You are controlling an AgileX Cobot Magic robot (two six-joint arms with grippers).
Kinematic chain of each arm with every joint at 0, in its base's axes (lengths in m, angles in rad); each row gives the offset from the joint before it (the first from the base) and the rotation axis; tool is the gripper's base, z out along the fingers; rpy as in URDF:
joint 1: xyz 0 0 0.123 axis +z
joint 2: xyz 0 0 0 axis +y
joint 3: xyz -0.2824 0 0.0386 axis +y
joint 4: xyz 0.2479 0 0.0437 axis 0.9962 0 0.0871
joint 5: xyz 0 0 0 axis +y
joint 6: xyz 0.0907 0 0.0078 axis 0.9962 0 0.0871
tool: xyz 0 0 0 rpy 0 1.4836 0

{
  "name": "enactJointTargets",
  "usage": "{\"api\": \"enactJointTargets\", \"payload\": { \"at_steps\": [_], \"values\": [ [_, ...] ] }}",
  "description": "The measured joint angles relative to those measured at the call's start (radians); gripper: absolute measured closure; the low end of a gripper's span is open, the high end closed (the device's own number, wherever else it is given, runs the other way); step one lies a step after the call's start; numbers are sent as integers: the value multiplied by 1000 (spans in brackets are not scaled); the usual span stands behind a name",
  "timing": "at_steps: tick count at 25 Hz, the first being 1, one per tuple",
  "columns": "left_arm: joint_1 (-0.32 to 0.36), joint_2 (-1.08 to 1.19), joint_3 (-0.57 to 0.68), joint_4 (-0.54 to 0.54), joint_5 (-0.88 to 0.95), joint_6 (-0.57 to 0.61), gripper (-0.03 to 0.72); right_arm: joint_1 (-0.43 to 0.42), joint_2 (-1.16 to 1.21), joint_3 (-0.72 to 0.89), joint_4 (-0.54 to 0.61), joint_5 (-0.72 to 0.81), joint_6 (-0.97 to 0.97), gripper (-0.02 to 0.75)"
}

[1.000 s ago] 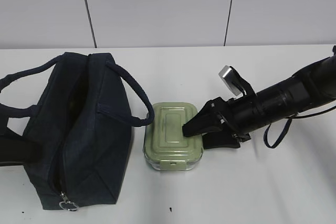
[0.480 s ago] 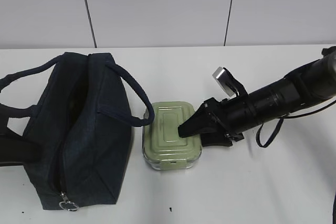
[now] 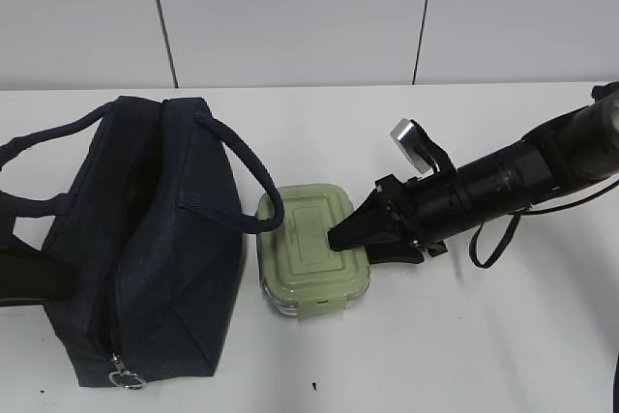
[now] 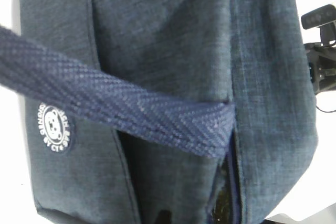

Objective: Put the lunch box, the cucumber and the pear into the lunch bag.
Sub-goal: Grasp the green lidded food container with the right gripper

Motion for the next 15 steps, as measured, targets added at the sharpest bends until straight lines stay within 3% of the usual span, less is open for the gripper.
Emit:
{"api": "enactJointTargets", "payload": {
  "at_steps": [15],
  "values": [
    [0,0,0,0,0,0,701,-86,2,-69,-11,19,0,359]
  ]
}}
